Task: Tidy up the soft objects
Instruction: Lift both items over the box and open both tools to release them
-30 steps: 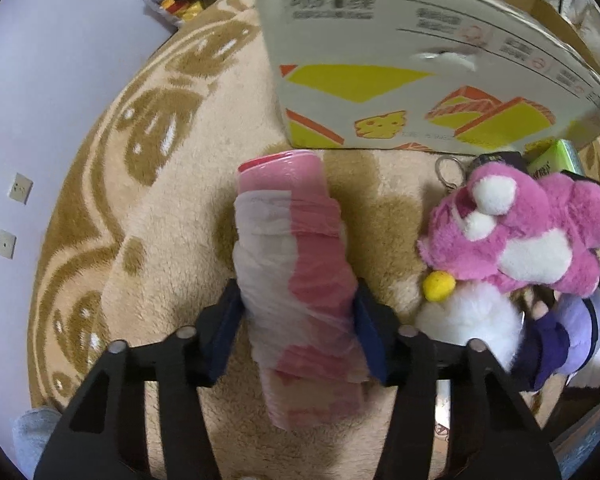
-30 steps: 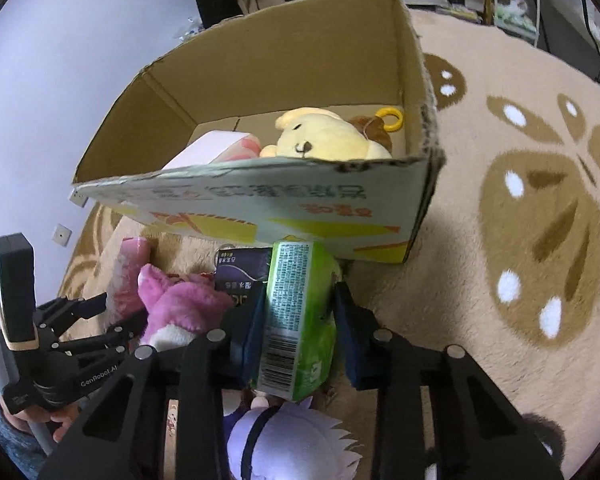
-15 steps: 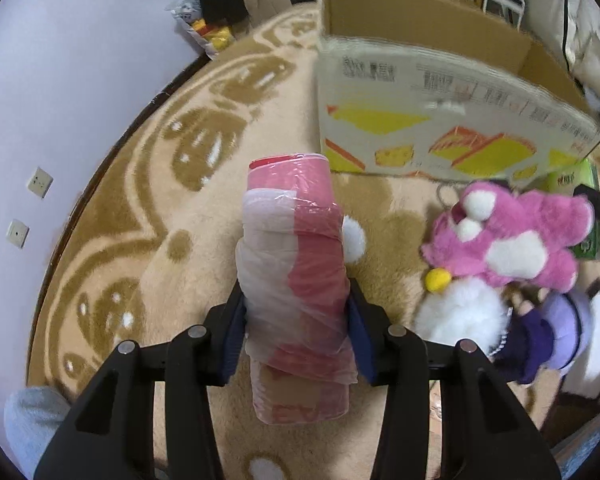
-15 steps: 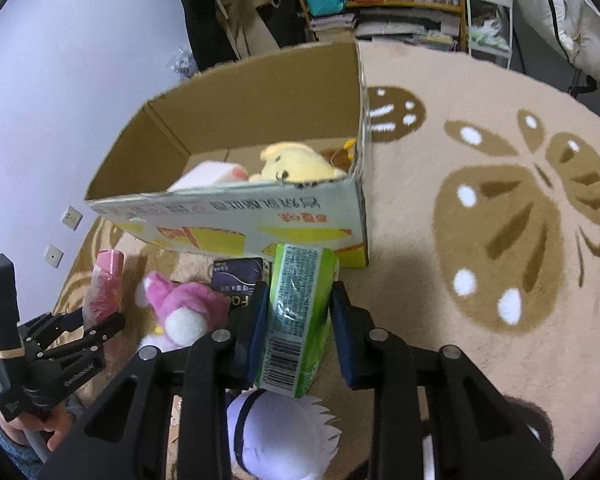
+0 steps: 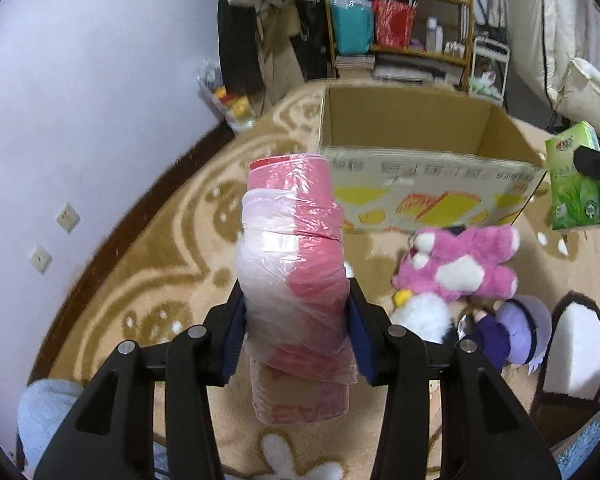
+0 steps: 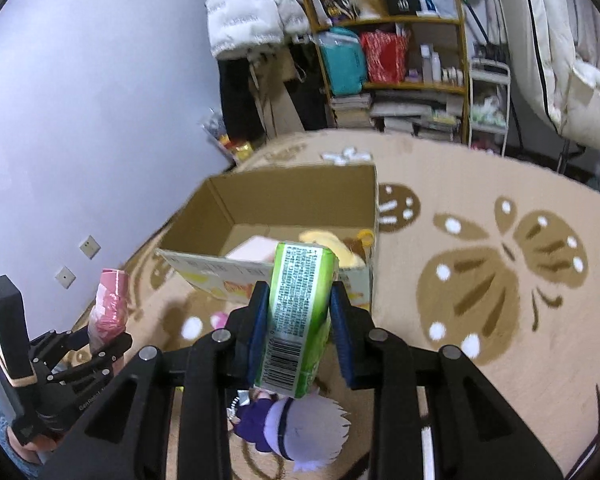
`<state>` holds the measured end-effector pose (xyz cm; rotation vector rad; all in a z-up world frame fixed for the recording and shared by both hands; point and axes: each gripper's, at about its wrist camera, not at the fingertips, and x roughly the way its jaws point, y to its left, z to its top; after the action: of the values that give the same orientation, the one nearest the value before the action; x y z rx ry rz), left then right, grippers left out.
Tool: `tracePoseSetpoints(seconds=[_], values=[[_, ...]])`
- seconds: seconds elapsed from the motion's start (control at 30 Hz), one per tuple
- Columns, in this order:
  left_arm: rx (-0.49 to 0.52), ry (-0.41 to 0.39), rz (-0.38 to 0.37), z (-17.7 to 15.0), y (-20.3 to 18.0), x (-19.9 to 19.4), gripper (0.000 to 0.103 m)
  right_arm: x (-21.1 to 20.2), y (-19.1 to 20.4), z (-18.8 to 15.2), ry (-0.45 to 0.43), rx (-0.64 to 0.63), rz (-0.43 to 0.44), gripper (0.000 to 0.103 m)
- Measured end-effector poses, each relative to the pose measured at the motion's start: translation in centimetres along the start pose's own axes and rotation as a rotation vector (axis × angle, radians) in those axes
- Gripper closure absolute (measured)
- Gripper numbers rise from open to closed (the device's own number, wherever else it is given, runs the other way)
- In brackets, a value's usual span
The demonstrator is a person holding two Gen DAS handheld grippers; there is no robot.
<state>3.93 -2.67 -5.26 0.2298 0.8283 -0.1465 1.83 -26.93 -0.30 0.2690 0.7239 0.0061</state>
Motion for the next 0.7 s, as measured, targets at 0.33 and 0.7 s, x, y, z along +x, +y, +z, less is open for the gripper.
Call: tracePoseSetpoints(seconds=[0.33,0.7], values=[[0.006,-0.157,0.010,1.5,-0.3,-5.3,0.059,-2.8,0.8,1.6,-0.090,-0.023,0.013,0.071],[0.023,-0.258,0.016,5.2,-0.8,-5.6,0.059,-2.3,0.1,3.6,-0.136,-0.034,0.016,0.071]])
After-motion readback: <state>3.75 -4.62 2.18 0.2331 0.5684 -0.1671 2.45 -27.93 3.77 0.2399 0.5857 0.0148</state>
